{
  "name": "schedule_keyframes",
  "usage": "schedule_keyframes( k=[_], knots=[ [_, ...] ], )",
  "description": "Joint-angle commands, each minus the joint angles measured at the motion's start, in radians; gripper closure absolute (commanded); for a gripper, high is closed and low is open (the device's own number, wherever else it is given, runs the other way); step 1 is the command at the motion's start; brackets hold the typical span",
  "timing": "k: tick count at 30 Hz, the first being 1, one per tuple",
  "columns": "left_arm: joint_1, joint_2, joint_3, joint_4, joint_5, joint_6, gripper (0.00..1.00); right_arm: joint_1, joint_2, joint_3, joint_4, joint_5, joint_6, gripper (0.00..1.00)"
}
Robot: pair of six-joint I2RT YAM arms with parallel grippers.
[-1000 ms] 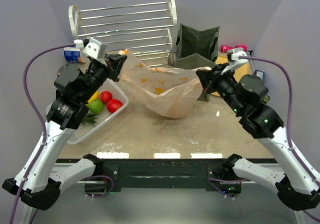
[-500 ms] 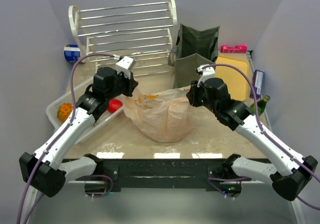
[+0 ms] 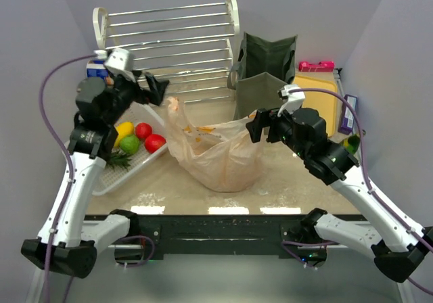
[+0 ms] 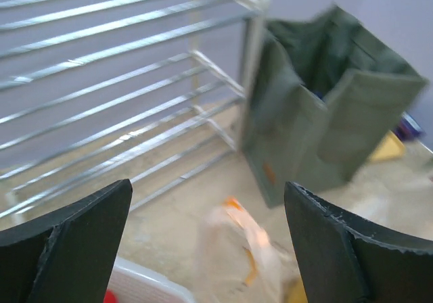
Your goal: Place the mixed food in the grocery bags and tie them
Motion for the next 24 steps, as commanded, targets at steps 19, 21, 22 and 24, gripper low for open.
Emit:
schedule_keyframes(
  k=[19, 21, 22, 24],
  knots=[
    [0.435, 0.295, -0.265, -0.099, -0.24, 0.005, 0.01, 0.0, -0.107, -0.07, 0.11, -0.058, -0.028, 0.02],
    [0.435, 0.353, -0.264, -0.114, -0.228, 0.025, 0.06, 0.002, -0.113, -0.072, 0.11, -0.057, -0.025, 0.02],
    [0.435, 0.373, -0.267, -0.118, -0.236, 0.029, 0.09, 0.0, -0.115, -0.073, 0.108, -0.058, -0.023, 0.02],
    [0.435, 0.43, -0.276, -0.113, -0.251, 0.031, 0.11, 0.0, -0.119, -0.076, 0.111, -0.066, -0.014, 0.02]
  ],
)
